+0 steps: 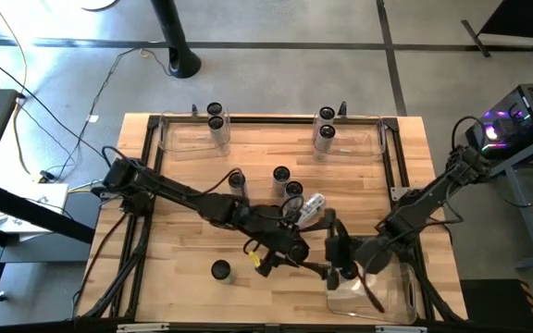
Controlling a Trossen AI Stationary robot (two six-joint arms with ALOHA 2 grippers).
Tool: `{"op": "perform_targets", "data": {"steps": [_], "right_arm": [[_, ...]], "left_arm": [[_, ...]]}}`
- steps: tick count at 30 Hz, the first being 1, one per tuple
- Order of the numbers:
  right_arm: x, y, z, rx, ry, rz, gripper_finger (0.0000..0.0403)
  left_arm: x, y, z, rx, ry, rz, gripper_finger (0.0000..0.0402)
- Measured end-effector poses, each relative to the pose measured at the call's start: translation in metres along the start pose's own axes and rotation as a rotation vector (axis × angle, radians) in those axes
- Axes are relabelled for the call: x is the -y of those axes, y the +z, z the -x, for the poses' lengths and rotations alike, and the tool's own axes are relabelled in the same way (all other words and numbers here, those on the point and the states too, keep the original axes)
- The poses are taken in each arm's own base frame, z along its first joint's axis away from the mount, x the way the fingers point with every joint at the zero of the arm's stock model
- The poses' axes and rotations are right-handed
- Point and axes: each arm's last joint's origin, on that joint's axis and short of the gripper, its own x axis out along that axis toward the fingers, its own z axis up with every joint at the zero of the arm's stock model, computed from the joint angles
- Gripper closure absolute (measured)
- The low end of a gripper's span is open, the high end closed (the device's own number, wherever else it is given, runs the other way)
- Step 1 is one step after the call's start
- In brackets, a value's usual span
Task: Sort soda cans
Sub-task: Put the white-pink soda can into the bottom transparent bin
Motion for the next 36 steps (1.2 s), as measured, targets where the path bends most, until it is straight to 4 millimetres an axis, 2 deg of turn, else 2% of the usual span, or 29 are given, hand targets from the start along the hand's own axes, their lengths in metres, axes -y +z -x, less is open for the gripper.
{"op": "perform_targets", "data": {"steps": [10, 15, 20, 26, 32, 36], "right_arm": [[-0.006, -0.013, -0.021, -0.061, -0.003, -0.03, 0.0055], [-0.01, -0.018, -0.028, -0.079, -0.006, -0.013, 0.0072], [-0.012, -0.019, -0.029, -0.094, 0.049, 0.014, 0.009], [-0.01, -0.016, -0.022, -0.084, 0.058, 0.022, 0.0091], [-0.009, -0.018, -0.026, -0.091, 0.045, 0.004, 0.0094], [-0.009, -0.018, -0.027, -0.091, 0.037, 0.003, 0.0135]], "left_arm": [[0.001, -0.004, -0.001, -0.028, 0.002, 0.014, 0.0167], [0.002, -0.006, -0.002, -0.043, 0.01, 0.013, 0.0167], [0.002, -0.006, -0.002, -0.054, 0.031, 0.006, 0.0157], [0.003, -0.004, -0.001, -0.044, 0.041, -0.001, 0.0154], [0.005, -0.002, -0.001, -0.035, 0.04, -0.011, 0.0153], [0.005, -0.003, -0.001, -0.042, 0.062, -0.003, 0.0152]]}}
